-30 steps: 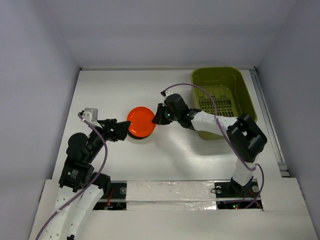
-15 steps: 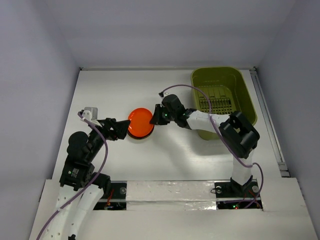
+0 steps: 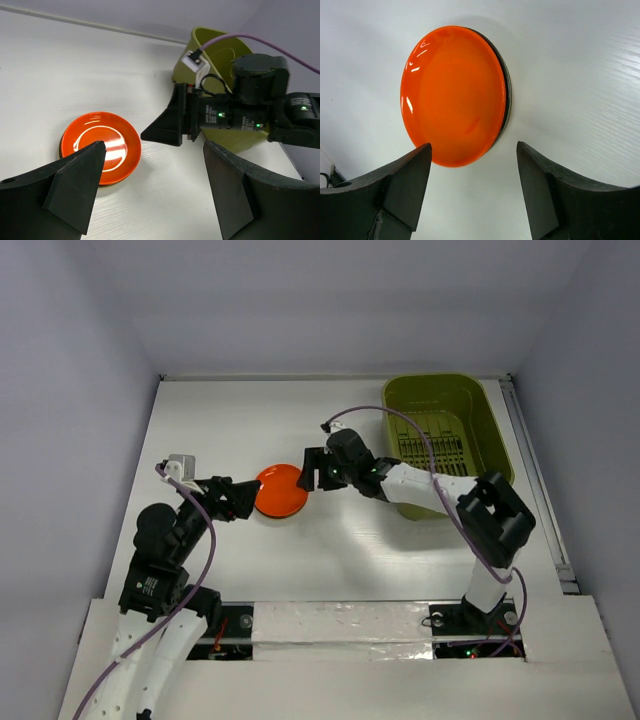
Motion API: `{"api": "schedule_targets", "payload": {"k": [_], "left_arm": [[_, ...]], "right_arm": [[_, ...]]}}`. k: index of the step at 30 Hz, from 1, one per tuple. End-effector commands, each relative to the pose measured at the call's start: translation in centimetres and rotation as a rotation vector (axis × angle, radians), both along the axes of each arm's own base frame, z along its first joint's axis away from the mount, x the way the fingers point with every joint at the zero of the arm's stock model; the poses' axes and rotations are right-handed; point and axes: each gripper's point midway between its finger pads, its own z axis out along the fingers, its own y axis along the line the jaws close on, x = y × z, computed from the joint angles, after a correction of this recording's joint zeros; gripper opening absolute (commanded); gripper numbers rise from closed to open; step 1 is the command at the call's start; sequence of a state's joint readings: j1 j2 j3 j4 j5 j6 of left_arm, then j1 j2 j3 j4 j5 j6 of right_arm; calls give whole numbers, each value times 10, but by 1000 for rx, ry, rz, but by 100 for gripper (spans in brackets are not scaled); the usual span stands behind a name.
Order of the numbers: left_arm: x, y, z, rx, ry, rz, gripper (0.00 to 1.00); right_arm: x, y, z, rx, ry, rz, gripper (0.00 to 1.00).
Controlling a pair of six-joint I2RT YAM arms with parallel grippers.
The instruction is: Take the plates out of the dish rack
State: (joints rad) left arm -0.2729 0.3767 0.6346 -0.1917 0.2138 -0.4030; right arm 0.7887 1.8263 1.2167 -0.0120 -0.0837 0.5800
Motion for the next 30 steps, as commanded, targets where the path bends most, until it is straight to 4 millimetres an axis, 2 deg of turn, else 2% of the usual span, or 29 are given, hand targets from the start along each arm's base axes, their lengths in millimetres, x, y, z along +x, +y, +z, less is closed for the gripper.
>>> {"api": "schedule_targets", "payload": {"k": [1,6,7,8,9,10,11,12,13,16,17,18,20,21,22,23,24,25,27,30], "left_arm": [[-1,0,17,-20,-57,-6,77],[0,0,17,-20,-57,-4,77],[0,0,17,-19,-56,-2,76],[0,0,18,-20,-57,-4,77],[0,0,17,-18,-57,-4,77],[0,0,18,-18,-58,-4,77],[0,2,18,-17,-59,5,77],[0,2,19,-16,-57,5,77],[0,2,20,-15,-59,5,77],[2,4,20,-12,-61,14,78],[2,4,21,-13,-62,14,78],[2,4,21,-12,-64,13,79],[3,6,21,-12,-66,22,79],[3,6,22,-11,-68,22,80],[3,5,22,-9,-71,16,80],[2,5,23,-7,-76,12,80],[3,4,23,-5,-76,11,81],[2,4,24,-5,-79,8,81],[3,4,27,-4,-88,8,82],[3,5,32,2,-104,11,83]], "right_arm": [[-6,-14,23,-23,-79,-26,74],[-9,-44,32,-48,-137,-109,69],[-11,-49,53,-17,-174,-119,61],[-13,-54,60,-12,-193,-132,54],[-13,-62,69,-9,-219,-158,39],[-16,-70,96,43,-284,-173,7],[-18,-77,108,60,-318,-191,0],[-21,-84,120,77,-345,-199,0],[-30,-97,146,120,-406,-209,0],[-42,-128,188,176,-513,-277,0],[-55,-149,215,224,-580,-305,0],[-58,-166,227,231,-619,-358,1],[-72,-192,244,247,-678,-408,9],[-84,-219,267,296,-733,-474,15],[-90,-231,273,305,-759,-498,33],[-95,-243,279,320,-778,-531,43],[-104,-265,281,327,-792,-590,52],[-106,-275,278,316,-788,-620,67],[-113,-299,274,324,-785,-707,80],[-118,-316,265,336,-772,-779,84]]}}
